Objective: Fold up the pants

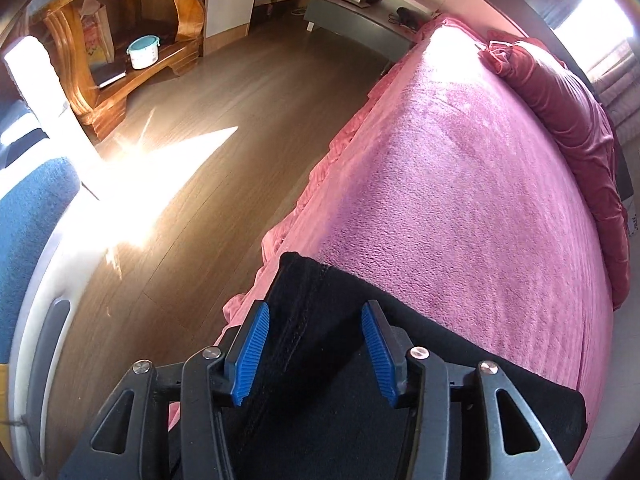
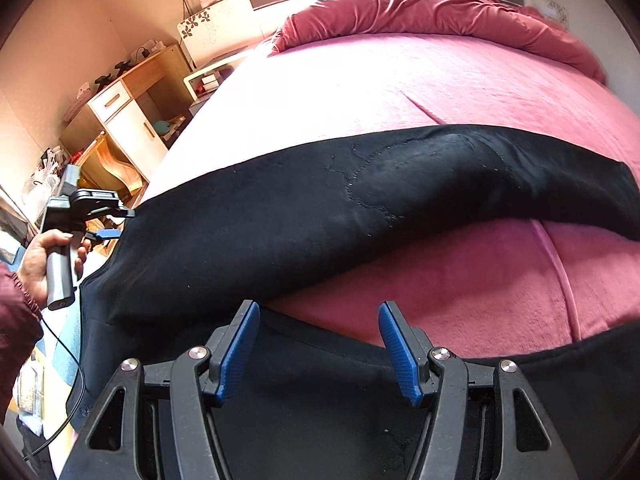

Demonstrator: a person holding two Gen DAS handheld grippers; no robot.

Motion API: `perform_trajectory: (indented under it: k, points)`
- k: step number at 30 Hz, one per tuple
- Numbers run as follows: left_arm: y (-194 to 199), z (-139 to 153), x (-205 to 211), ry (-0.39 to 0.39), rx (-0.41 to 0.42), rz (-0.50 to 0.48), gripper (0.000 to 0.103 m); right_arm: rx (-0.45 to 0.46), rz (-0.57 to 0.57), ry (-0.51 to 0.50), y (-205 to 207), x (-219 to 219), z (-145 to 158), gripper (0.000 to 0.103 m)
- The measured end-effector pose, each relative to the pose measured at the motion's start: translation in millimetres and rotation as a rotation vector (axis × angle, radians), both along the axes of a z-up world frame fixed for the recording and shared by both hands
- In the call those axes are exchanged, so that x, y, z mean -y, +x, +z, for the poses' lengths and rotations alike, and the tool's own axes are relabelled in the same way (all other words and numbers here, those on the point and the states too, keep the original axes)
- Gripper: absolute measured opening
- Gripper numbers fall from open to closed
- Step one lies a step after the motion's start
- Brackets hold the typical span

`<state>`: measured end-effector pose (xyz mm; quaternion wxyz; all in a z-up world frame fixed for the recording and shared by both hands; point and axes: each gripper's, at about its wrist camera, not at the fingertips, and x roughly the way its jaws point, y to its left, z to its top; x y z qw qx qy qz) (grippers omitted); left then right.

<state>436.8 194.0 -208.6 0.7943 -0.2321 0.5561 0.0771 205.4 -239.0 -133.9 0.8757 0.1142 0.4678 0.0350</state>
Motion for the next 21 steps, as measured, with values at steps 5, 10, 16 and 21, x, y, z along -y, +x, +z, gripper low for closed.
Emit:
perform_trajectory:
  k: [5, 10, 16, 21]
  points:
    - [11, -2, 8, 0.042, 0.019, -0.039, 0.043, -0.012, -0.001, 0.005, 8, -4, -3, 0.063]
    - [0, 16, 23, 0.131, 0.113, -0.133, 0.009, -0.016, -0.009, 0.003, 6, -2, -4, 0.063]
    - [-46, 63, 30, 0.062, 0.321, -0.178, 0.007, 0.003, -0.020, -0.006, 7, 7, 3, 0.063]
    - [-100, 105, 36, -0.001, 0.455, -0.233, 0.007, 0.017, -0.042, 0.047, 13, 19, 15, 0.063]
